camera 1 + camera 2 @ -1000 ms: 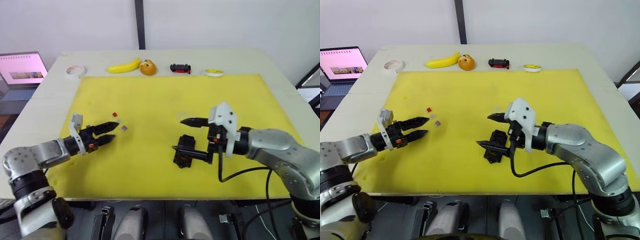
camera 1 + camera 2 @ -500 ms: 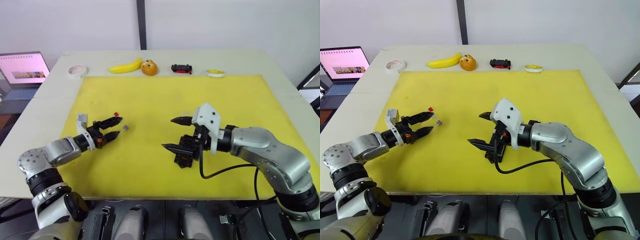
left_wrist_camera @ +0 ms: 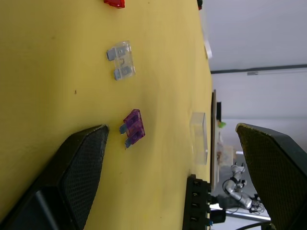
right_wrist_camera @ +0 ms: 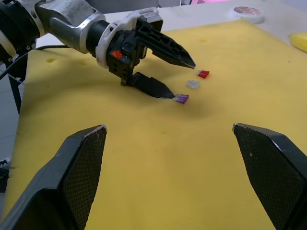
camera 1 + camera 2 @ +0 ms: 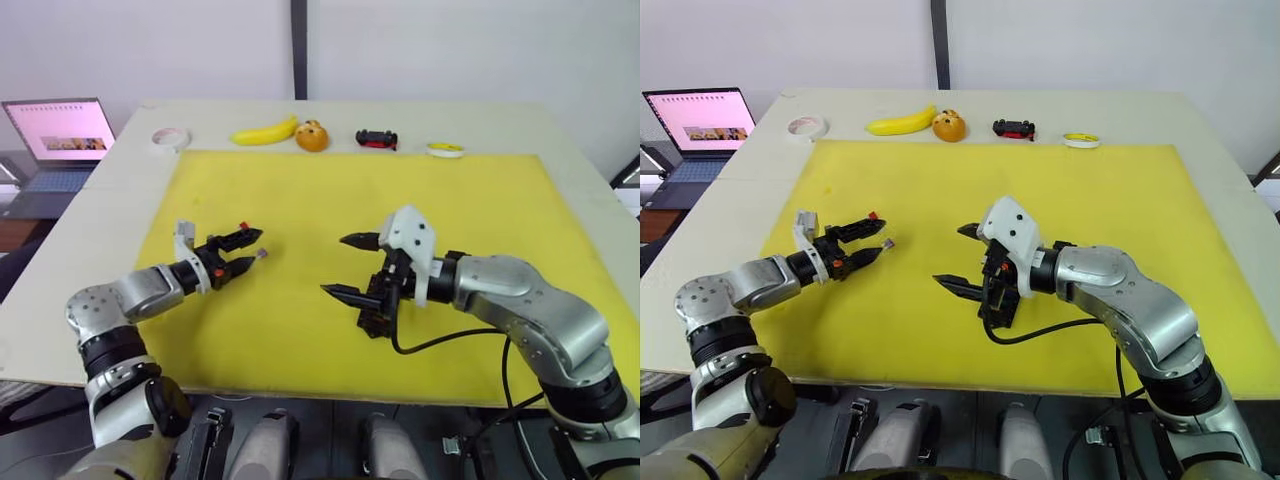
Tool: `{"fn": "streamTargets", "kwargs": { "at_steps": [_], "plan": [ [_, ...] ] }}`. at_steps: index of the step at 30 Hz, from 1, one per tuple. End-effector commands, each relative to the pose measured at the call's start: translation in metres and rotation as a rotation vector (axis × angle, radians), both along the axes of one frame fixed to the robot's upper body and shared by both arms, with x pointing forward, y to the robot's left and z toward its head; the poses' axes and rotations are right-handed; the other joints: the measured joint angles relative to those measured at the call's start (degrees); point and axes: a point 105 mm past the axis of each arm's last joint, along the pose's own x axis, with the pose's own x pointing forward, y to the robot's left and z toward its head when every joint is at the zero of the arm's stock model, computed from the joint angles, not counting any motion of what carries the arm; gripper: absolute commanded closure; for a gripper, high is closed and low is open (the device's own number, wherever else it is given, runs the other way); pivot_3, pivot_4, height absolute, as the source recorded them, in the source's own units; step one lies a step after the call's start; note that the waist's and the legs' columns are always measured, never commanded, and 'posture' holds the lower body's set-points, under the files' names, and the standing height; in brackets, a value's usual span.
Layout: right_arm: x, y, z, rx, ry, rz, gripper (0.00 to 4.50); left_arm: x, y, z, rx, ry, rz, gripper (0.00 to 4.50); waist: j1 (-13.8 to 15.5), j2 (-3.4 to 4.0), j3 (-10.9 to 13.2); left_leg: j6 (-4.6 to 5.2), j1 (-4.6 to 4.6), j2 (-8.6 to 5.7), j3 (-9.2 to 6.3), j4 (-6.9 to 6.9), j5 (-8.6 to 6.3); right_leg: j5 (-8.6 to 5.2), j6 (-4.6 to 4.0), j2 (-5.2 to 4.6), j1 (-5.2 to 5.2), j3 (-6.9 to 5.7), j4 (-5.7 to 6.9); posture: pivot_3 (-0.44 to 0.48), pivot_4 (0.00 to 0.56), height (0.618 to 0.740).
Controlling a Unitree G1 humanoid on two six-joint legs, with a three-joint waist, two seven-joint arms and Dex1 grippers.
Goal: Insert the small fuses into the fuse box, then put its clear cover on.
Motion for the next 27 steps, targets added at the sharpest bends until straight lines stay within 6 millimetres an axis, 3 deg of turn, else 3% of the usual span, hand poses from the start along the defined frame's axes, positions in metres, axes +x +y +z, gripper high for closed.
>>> {"fn": "streamTargets", "kwargs": {
  "at_steps": [1,12,19,20,27],
  "plan": [
    [-0.004,-0.001,0.012,0.012,-0.057,-0.001,0.04,0.003,-0.021,-0.006,0.004,0.04,-0.06,0.0,0.13,0.0,0.0,0.0,0.0,-0.02,-0.04,0.0,0.0,0.0,0.0,0.0,0.02,-0.01,-0.02,0.0,0.15,0.74],
    [-0.005,-0.005,0.01,0.002,-0.057,-0.022,0.04,0.004,-0.034,-0.007,0.02,0.053,-0.096,0.0,0.08,-0.01,0.0,0.0,0.0,-0.05,-0.12,0.01,0.0,0.0,0.0,-0.01,0.14,-0.08,-0.17,0.0,0.15,0.74],
    [-0.006,-0.008,0.006,-0.016,-0.05,-0.031,0.04,-0.003,-0.031,-0.017,0.078,0.078,-0.122,0.0,0.03,-0.01,0.0,0.0,0.0,-0.05,-0.12,0.01,0.0,0.0,0.01,0.0,0.14,-0.08,-0.2,0.0,0.15,0.74],
    [-0.006,-0.009,0.005,-0.019,-0.049,-0.031,0.0,-0.004,-0.03,-0.017,0.086,0.084,-0.133,0.55,-0.03,-0.01,0.0,0.0,0.0,-0.05,-0.11,0.01,0.0,0.0,0.01,-0.01,0.14,-0.08,-0.21,0.0,0.15,0.74],
    [-0.008,-0.012,0.004,-0.025,-0.049,-0.034,0.0,-0.009,-0.013,-0.016,0.145,0.105,-0.175,0.55,-0.53,-0.01,0.0,0.01,0.0,-0.02,-0.07,-0.05,0.0,-0.01,0.01,0.01,0.09,-0.08,-0.24,0.0,0.15,0.74]
  ]
}}
